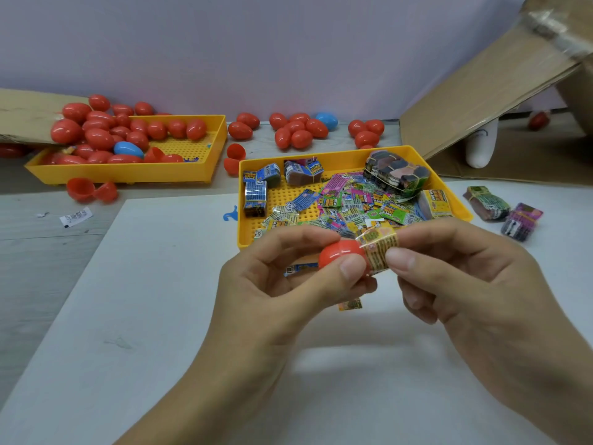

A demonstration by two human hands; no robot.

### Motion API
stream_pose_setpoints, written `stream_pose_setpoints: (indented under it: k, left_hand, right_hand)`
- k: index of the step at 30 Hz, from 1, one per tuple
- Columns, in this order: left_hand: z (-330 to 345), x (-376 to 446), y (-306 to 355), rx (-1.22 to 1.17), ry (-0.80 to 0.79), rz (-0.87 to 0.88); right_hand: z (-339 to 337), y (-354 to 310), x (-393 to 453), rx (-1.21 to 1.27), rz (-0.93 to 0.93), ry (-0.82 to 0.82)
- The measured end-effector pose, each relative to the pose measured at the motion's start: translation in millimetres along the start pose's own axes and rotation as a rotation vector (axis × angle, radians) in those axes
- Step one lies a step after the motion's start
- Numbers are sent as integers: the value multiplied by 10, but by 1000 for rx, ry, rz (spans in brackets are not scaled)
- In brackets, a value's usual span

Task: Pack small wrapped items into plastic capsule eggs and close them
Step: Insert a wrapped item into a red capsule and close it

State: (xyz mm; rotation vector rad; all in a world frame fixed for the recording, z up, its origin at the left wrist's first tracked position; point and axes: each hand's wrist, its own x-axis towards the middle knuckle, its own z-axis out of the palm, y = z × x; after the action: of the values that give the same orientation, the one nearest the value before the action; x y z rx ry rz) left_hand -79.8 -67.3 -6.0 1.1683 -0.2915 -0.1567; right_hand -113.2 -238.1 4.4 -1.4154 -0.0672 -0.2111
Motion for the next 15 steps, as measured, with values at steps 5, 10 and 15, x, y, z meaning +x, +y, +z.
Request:
stream_pose_setpoints:
  k: [5,10,15]
  left_hand:
    - [-23,8,-5,22,6,10]
    - [-56,13,-10,97,-11,-7]
    - [-54,10,2,32,-95,-46]
  right_hand:
    - [4,7,2,-14,8,-2]
    - [-4,4,2,-17,5,5]
    - [-2,-6,0,-24,13,11]
